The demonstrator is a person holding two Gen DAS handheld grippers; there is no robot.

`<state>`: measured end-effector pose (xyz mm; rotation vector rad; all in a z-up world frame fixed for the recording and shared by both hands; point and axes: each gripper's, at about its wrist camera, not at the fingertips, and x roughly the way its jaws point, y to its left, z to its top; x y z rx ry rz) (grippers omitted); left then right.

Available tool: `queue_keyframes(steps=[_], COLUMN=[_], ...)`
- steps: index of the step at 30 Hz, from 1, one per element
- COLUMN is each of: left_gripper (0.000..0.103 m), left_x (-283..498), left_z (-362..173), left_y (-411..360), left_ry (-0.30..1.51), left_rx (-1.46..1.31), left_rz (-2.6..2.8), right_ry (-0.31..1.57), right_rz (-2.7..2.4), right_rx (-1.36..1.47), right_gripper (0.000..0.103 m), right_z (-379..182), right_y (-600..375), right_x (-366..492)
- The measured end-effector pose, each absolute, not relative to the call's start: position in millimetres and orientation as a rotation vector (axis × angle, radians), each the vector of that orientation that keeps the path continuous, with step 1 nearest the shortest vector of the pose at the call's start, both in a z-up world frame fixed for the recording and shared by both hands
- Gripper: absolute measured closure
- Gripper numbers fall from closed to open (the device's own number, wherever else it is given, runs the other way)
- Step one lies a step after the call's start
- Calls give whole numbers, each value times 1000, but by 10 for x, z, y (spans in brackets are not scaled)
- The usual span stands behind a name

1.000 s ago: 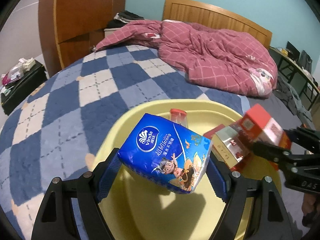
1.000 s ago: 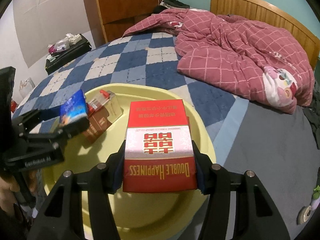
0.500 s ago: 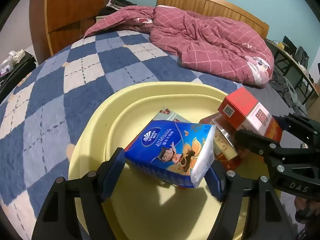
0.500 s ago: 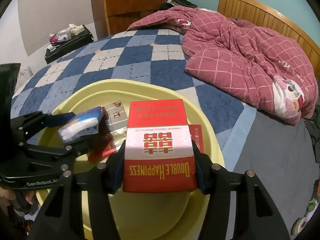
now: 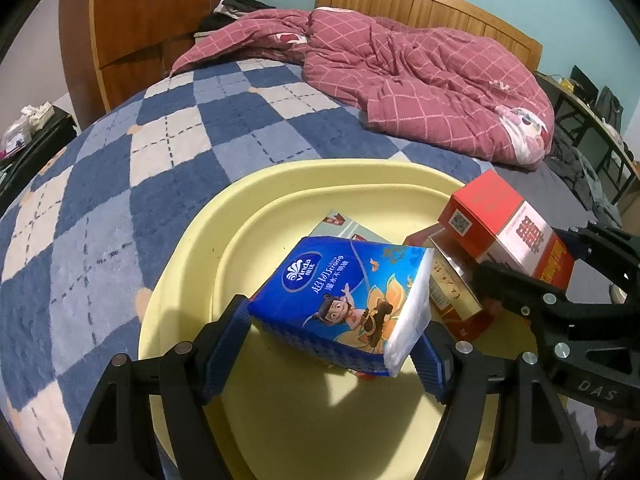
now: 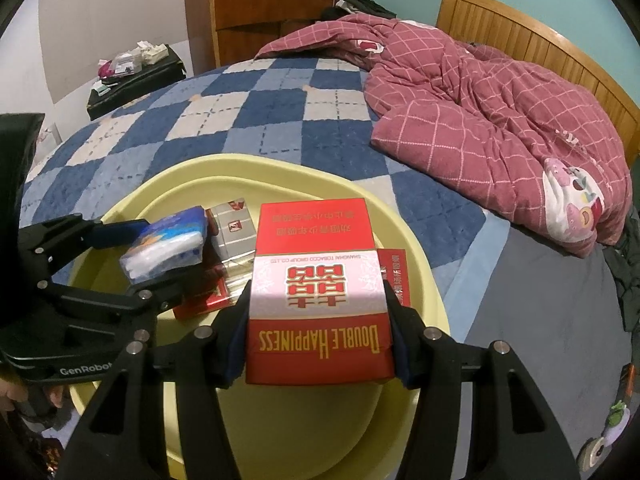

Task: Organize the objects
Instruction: 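Open both tools to release the tissue pack and Double Happiness pack into the tray, then move both tools back toward the remaining items on the bed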

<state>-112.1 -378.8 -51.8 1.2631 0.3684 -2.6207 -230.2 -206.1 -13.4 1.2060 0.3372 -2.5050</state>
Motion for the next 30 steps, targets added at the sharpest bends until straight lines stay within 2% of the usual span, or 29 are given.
queue_keyframes(steps=[1, 6, 8, 10, 14, 16, 18, 23, 30], left_gripper=[24, 20, 18, 15, 0, 0, 0, 0, 0], left_x=[-1121, -1128, -1133, -1124, -1099, -1056, -1009, -881, -834], left_z=[-516, -506, -499, -478, -394, -299, -219, -79, -39], left_y=[-3786, -3798, -3786, -3764, -3718, -3688, -3672, -3747, -3682], left_ry=[364, 374, 361, 344, 341, 297, 284, 377, 336], left_rx=[1265, 1280, 1293, 1299, 1301, 1266, 1241, 1146, 1137], left_rz=[-2614, -2615, -2617, -2621, -2637, -2626, -2630, -2659, -2684], right_ry=[338, 355, 358, 352, 317, 281, 251, 192, 194], right_rz=[-2503, -2514, -2510, -2520, -2554, -2569, -2587, -2611, -2624], right_rx=[1210, 1223, 1227, 1201, 1145, 1132, 1135, 1153, 1163], right_gripper=[45, 44, 36, 20, 6, 1, 0, 0, 0], right_z=[-132, -110, -93, -40, 108, 173, 209, 238, 259], right_y=[-2063, -2062, -2047, -2017, -1918, -1842, -1774, -1671, -1648], right_x=[-2302, -2304, -2306, -2275, -2225, -2212, -2214, -2203, -2142])
